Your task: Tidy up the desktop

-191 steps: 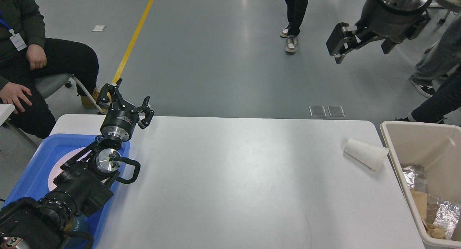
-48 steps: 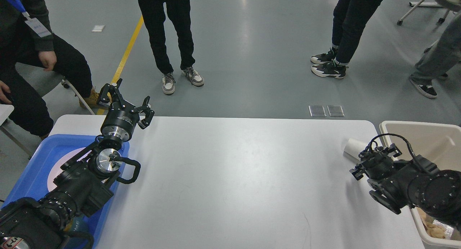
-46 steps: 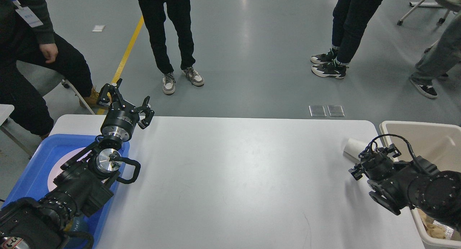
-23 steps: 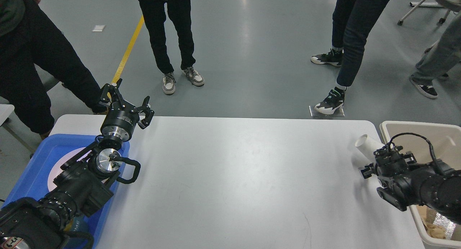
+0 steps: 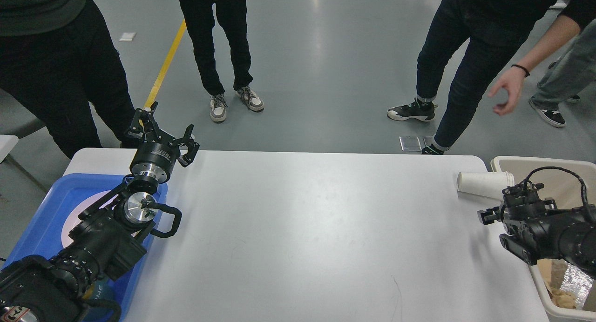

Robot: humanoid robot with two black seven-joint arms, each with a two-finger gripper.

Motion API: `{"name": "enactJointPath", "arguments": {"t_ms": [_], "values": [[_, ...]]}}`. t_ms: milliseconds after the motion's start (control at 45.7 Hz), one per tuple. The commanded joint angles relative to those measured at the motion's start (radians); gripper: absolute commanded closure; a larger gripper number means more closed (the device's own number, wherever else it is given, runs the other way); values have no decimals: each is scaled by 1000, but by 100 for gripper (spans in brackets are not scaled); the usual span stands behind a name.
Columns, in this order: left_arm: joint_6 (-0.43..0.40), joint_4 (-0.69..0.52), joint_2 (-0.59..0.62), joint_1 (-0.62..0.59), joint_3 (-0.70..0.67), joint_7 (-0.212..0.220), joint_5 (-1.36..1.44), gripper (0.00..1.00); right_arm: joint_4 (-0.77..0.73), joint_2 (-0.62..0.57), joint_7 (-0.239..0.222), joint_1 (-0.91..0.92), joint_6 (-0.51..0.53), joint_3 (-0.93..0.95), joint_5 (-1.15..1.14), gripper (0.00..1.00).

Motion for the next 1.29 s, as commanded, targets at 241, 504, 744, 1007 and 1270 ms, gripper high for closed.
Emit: {"name": "enactJointPath", "arguments": {"t_ms": [241, 504, 744, 1007, 1270], "values": [[0, 0, 0, 1, 0, 0, 0, 4, 0, 2, 1, 3, -3, 6, 0, 0], [0, 0, 0, -1, 0, 0, 0, 4, 138, -98, 1, 92, 9, 23, 8, 0], [0, 0, 0, 1, 0, 0, 0, 4, 259, -164, 1, 142, 21, 21, 8, 0], [0, 0, -1, -1, 0, 0, 0, 4, 302, -228, -1, 246, 191, 32, 95, 0], [0, 0, 0, -1, 0, 0, 0, 4, 302, -323, -10, 405, 492, 34, 463, 0]]}}
